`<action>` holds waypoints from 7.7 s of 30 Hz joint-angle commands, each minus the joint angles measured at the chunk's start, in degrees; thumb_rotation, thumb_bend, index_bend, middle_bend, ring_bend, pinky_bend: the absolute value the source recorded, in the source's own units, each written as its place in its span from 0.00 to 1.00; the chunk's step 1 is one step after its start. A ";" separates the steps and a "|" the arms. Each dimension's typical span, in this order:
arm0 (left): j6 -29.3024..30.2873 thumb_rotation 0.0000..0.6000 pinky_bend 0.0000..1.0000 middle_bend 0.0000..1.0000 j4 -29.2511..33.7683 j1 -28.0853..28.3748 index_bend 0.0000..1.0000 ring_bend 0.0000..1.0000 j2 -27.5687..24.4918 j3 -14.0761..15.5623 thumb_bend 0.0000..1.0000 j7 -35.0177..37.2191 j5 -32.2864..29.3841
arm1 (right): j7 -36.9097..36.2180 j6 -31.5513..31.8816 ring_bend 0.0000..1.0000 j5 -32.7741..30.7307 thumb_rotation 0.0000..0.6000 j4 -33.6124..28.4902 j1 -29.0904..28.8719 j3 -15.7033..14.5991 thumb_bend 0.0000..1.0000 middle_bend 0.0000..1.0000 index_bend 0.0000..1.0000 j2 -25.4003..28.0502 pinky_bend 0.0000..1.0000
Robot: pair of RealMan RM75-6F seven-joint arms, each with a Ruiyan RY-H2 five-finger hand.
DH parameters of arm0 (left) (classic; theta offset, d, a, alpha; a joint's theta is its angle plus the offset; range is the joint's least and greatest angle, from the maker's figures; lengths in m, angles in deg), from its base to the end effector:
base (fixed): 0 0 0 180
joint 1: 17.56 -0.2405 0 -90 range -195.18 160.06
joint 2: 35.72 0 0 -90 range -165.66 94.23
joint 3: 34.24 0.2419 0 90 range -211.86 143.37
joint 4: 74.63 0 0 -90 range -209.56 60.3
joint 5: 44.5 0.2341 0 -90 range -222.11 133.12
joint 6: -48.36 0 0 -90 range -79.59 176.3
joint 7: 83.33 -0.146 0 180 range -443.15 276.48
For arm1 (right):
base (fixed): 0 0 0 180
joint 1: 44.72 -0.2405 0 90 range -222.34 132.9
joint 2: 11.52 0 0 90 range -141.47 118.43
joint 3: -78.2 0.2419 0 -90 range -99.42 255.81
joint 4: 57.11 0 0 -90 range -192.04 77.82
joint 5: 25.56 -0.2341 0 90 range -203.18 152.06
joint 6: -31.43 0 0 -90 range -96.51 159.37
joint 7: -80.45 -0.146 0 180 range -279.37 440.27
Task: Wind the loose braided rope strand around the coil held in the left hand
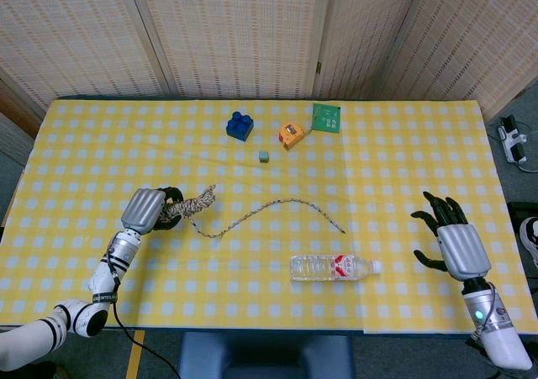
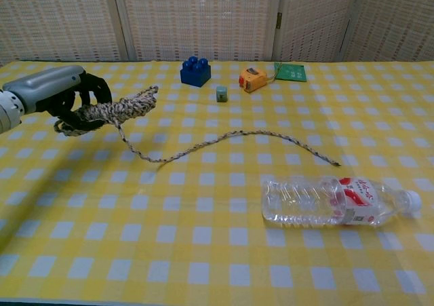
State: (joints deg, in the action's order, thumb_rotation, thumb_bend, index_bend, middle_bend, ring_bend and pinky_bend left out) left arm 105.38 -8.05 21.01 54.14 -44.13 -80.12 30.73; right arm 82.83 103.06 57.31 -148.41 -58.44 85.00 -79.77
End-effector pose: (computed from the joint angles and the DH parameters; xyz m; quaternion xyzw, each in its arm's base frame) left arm -0.2072 0.3750 -0.0094 -0.6911 -0.3955 -0.4122 0.4428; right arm -0.2822 -0.2436 0.0906 0.6405 -0.4049 0.3801 0.5303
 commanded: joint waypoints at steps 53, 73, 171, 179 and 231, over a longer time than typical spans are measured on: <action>0.37 1.00 0.73 0.67 5.37 -1.29 0.69 0.65 -1.89 0.41 0.59 -4.50 -2.42 | 25.57 -24.22 0.09 -46.41 1.00 23.15 -33.25 6.03 0.26 0.12 0.45 -29.45 0.02; -0.11 1.00 0.73 0.67 3.63 -1.34 0.69 0.65 -1.16 0.46 0.59 -3.55 -2.38 | 25.55 -24.17 0.10 -45.30 1.00 25.81 -33.26 5.41 0.36 0.16 0.51 -30.32 0.02; 4.05 1.00 0.73 0.69 26.92 9.84 0.69 0.66 4.64 -8.07 0.59 -27.43 -26.69 | 8.17 -9.81 0.33 -38.86 1.00 -19.31 -36.01 21.26 0.58 0.38 0.62 -15.25 0.34; 8.95 1.00 0.75 0.69 24.31 9.73 0.69 0.67 7.26 -9.77 0.59 -28.68 -29.63 | 4.02 -10.46 0.34 -32.29 1.00 -22.07 -33.74 18.38 0.58 0.38 0.62 -13.84 0.35; -7.80 1.00 0.76 0.70 38.99 -1.35 0.70 0.67 -16.05 -24.93 0.59 7.54 -34.49 | -8.79 -22.36 0.35 -30.53 1.00 2.18 -26.27 6.05 0.62 0.40 0.62 -18.24 0.36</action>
State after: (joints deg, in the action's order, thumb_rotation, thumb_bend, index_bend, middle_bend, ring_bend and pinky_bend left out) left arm 97.62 30.45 19.94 38.69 -69.22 -73.29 -4.45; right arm 73.75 81.07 27.35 -146.85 -84.60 91.03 -97.54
